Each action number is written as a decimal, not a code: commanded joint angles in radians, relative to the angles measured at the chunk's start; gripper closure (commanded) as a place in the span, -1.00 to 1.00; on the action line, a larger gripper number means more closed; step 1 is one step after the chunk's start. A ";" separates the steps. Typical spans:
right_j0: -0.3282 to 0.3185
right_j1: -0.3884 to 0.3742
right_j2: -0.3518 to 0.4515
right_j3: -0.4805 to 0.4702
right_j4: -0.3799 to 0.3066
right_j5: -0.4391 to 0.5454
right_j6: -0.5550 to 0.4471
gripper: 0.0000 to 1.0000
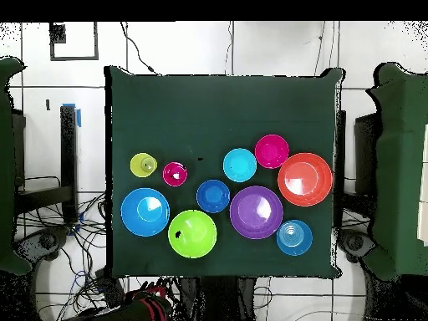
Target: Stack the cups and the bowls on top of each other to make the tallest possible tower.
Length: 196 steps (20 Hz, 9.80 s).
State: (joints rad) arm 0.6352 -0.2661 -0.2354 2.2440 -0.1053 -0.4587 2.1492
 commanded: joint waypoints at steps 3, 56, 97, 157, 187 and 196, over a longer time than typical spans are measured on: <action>0.003 0.047 0.051 -0.068 -0.013 0.051 0.075 -1.00; -0.022 0.005 0.060 -0.056 -0.029 0.096 0.072 -1.00; -0.108 -0.009 0.031 -0.086 -0.129 0.132 0.056 -1.00; -0.070 0.125 -0.016 -0.209 -0.096 0.075 0.060 -1.00; -0.139 -0.065 0.034 -0.133 -0.176 0.247 0.051 -1.00; -0.127 -0.067 0.017 -0.082 -0.201 0.206 0.066 -1.00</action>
State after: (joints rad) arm 0.5180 -0.3400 -0.3112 2.1866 -0.2679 -0.2818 2.1492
